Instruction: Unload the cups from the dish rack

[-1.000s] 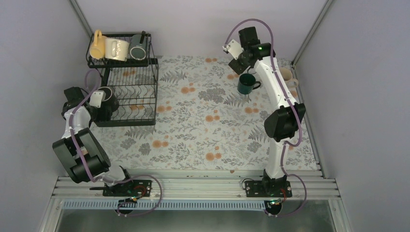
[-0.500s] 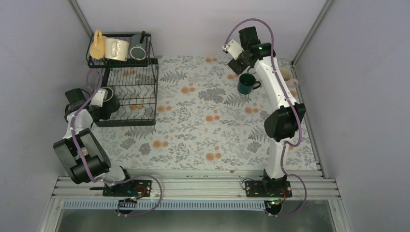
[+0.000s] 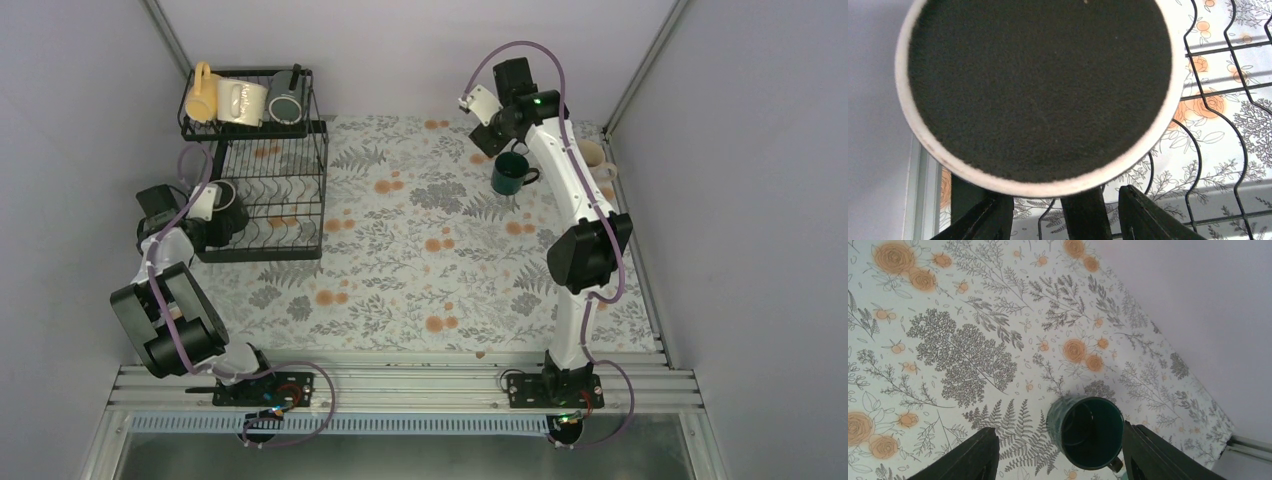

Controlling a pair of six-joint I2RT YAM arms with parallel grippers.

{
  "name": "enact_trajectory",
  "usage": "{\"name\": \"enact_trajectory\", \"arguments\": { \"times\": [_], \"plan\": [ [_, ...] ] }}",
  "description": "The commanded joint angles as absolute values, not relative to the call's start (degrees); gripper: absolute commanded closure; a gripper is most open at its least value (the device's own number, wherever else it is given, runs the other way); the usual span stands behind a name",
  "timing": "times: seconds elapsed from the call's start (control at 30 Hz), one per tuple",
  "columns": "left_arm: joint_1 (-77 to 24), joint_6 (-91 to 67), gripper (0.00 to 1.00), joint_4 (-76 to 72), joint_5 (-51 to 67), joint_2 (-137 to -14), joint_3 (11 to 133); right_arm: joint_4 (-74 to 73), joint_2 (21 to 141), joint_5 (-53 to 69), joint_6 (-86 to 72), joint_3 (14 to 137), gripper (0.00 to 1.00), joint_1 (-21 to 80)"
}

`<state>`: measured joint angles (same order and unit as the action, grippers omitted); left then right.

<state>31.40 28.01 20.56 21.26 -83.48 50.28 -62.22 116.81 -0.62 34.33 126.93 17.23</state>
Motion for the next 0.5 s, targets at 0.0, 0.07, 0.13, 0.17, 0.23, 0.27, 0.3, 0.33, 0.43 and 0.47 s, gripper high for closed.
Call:
{"name": "enact_trajectory", "arguments": {
  "times": [0.0, 0.07, 0.13, 0.17, 0.23, 0.27, 0.3, 0.33, 0.43, 0.47],
  "plan": [
    [31.73, 25.78, 0.47, 16.36, 21.13, -83.59, 48.83, -60.65, 114.45, 0.52, 33.33, 124.66, 0.36, 17.67],
    [31.73, 24.85, 0.49, 16.04, 21.53, -84.34, 48.86, -60.64, 114.49, 0.49, 33.29, 124.71, 0.36, 17.68],
    [31.73, 24.02, 0.53, 15.45, 21.76, -84.97, 48.76, -60.64, 114.50, 0.59, 33.30, 124.80, 0.36, 17.67],
    [31.74, 23.66, 0.56, 14.87, 21.67, -85.12, 48.59, -60.69, 114.45, 0.80, 33.21, 124.98, 0.36, 17.67],
    [31.73, 23.18, 0.60, 14.15, 22.06, -85.40, 48.37, -60.73, 114.52, 1.05, 33.09, 125.06, 0.36, 17.67],
    [31.73, 22.99, 0.62, 14.02, 22.14, -85.60, 48.35, -60.78, 114.52, 1.12, 33.06, 125.14, 0.36, 17.67],
    [31.77, 22.83, 0.64, 13.75, 22.15, -85.70, 48.18, -60.86, 114.51, 1.22, 33.03, 125.23, 0.36, 17.73],
    [31.73, 22.77, 0.68, 13.44, 22.27, -85.82, 48.06, -60.82, 114.52, 1.34, 33.00, 125.31, 0.36, 17.67],
    [31.77, 22.74, 0.77, 12.84, 22.61, -85.61, 47.66, -61.08, 114.64, 1.72, 33.00, 125.80, 0.36, 17.67],
    [31.73, 22.81, 0.80, 12.95, 22.96, -85.55, 47.64, -61.27, 114.76, 2.26, 32.95, 126.12, 0.36, 17.72]
  ]
}}
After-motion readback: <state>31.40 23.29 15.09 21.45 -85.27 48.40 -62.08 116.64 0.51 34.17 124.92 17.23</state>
